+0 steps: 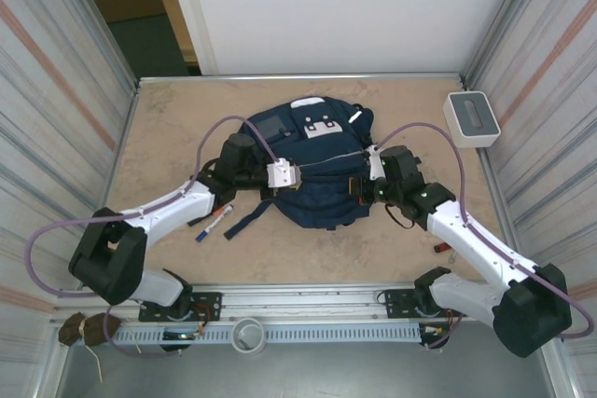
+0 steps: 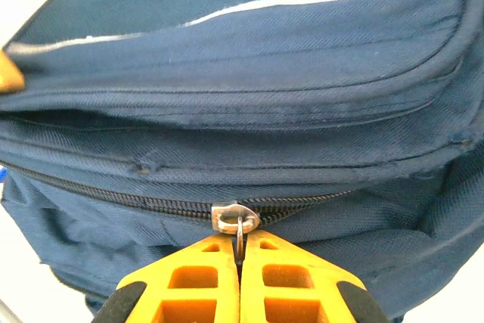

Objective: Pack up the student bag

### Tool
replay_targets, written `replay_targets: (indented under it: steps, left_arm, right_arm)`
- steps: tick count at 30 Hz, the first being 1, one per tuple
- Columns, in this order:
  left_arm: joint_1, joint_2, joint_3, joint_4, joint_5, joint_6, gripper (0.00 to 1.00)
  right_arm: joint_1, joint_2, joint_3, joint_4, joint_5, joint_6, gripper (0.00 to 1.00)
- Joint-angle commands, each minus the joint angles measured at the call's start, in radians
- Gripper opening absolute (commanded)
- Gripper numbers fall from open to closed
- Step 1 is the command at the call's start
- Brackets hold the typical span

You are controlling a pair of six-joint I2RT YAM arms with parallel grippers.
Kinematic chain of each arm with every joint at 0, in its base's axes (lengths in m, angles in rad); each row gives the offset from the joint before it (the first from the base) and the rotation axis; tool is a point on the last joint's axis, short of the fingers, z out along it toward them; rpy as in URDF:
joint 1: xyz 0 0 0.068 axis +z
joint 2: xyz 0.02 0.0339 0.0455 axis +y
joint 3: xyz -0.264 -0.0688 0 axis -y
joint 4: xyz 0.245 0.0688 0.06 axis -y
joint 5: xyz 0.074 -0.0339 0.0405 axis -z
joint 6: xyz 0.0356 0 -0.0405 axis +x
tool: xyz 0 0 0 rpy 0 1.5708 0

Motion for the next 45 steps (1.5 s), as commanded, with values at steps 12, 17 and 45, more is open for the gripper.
replay_targets:
  steps: [12,17,45]
  left_arm:
    - [-0.22,0.024,0.138,-0.166,-0.292,-0.03,0.68]
    - [-0.203,0.061,0.163,-0.155,-0.302,-0.019,0.33]
    - [-0.226,0.003,0.136,-0.178,-0.342,-0.032,0.69]
  right_arm:
    - [0.126,-0.006,0.088,0.111,-0.091,0.057,0.0]
    - [0.134,-0.021,0.075,0.079,-0.055,0.039,0.0]
    - [0.12,-0.025,0.105,0.104,-0.092,0.026,0.0]
